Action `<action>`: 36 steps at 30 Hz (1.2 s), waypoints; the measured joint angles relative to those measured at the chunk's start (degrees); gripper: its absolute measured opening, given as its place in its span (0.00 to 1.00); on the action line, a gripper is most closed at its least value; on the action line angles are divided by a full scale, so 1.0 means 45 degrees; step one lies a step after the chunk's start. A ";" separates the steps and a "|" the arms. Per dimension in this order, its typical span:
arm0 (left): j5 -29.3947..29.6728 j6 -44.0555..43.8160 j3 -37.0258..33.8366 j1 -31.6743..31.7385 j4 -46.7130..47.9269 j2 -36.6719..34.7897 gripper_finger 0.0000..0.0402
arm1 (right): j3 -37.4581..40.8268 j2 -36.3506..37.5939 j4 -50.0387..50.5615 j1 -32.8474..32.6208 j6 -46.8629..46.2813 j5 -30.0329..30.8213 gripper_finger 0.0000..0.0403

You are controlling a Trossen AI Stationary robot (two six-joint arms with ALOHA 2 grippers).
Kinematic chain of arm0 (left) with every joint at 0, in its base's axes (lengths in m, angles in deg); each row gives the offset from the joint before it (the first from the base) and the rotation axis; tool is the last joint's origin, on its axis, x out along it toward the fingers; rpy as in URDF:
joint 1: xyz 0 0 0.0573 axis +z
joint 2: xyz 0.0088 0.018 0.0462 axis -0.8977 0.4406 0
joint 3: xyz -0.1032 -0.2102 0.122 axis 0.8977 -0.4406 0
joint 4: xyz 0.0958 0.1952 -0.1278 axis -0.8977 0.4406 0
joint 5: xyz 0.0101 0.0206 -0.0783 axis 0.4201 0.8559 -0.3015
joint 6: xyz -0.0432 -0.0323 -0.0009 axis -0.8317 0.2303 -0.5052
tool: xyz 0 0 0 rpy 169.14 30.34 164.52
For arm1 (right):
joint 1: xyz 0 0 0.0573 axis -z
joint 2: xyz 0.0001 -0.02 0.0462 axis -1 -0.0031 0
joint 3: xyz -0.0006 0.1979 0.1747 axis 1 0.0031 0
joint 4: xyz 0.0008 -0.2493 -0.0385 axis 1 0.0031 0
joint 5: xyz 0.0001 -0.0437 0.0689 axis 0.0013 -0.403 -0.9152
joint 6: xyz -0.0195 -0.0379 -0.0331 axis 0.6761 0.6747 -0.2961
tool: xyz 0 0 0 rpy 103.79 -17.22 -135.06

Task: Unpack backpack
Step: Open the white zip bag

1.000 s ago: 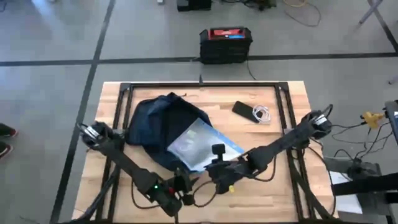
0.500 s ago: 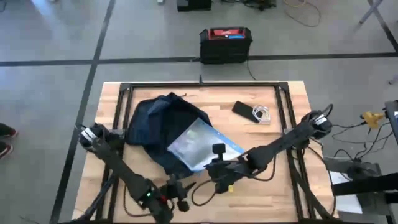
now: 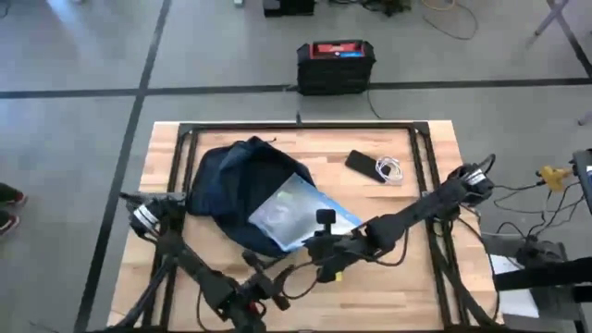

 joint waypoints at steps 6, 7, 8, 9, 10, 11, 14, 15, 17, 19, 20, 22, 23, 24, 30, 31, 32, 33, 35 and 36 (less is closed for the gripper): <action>-0.0499 -0.0212 0.0000 0.0781 -0.0503 -0.0010 0.35 | 0.0000 0.0000 -0.0005 0.0024 -0.0080 -0.0005 0.00; -0.0893 -0.0237 0.0002 0.0906 -0.0527 -0.0010 0.35 | 0.0000 0.0000 -0.0005 0.0025 -0.0080 0.0000 0.00; -0.1239 -0.0277 0.0000 0.1006 -0.0532 -0.0010 0.35 | 0.0000 0.0000 -0.0005 0.0029 -0.0080 0.0000 0.00; -0.1445 -0.0358 0.0000 0.1080 -0.0533 -0.0010 0.35 | 0.0000 0.0000 -0.0005 0.0029 -0.0080 0.0000 0.00; -0.1561 -0.0454 0.0005 0.1138 -0.0534 -0.0010 0.35 | 0.0000 0.0000 -0.0005 0.0029 -0.0080 -0.0005 0.00; -0.1561 -0.0522 0.0000 0.1147 -0.0530 -0.0010 0.35 | 0.0000 0.0000 -0.0005 0.0029 -0.0080 -0.0001 0.00; -0.1599 -0.0524 0.0000 0.1121 -0.0481 -0.0030 0.29 | 0.0000 0.0000 -0.0005 0.0024 -0.0077 -0.0005 0.00; -0.1607 -0.0520 0.0000 0.1102 -0.0454 -0.0046 0.25 | 0.0000 0.0000 -0.0005 0.0024 -0.0077 -0.0005 0.00; -0.1619 -0.0505 0.0000 0.1022 -0.0291 -0.0099 0.15 | 0.0000 0.0000 -0.0005 0.0024 -0.0075 -0.0026 0.00; -0.1663 -0.0521 0.0000 0.0957 -0.0119 -0.0147 0.05 | 0.0000 0.0000 -0.0001 0.0020 -0.0071 -0.0035 0.00; -0.1672 -0.0539 0.0000 0.0924 0.0001 -0.0192 0.03 | 0.0000 0.0004 -0.0001 0.0024 -0.0071 -0.0053 0.00; -0.1758 -0.0547 0.0000 0.0883 0.0310 -0.0340 0.02 | 0.0000 0.0080 -0.0001 0.0019 -0.0071 -0.0158 0.00; -0.1881 -0.0549 0.0000 0.0876 0.0483 -0.0441 0.01 | 0.0000 0.0154 0.0012 0.0006 -0.0066 -0.0200 0.00; -0.1964 -0.0547 0.0005 0.0876 0.0631 -0.0541 0.01 | 0.0000 0.0252 0.0044 -0.0030 -0.0066 -0.0231 0.00; -0.2056 -0.0651 0.0083 0.0876 0.1486 -0.0787 0.00 | 0.0024 0.1078 0.0208 -0.0210 -0.0056 -0.0466 0.00; -0.2051 -0.0651 0.0083 0.0876 0.1637 -0.0787 0.00 | 0.0024 0.1147 0.0209 -0.0228 -0.0056 -0.0466 0.00; -0.2074 -0.0656 0.0078 0.0871 0.1819 -0.0787 0.00 | 0.0024 0.1192 0.0281 -0.0251 -0.0060 -0.0461 0.00; -0.2299 -0.0688 0.0048 0.0871 0.2132 -0.0787 0.00 | 0.0024 0.1243 0.0419 -0.0266 -0.0174 -0.0394 0.00; -0.2738 -0.1019 -0.0037 0.0824 0.2888 -0.0745 0.00 | -0.0007 0.1389 0.0736 -0.0305 -0.0538 -0.0360 0.00; -0.2978 -0.1424 -0.0039 0.0808 0.3366 -0.0762 0.00 | -0.0034 0.1416 0.0885 -0.0313 -0.0703 -0.0362 0.00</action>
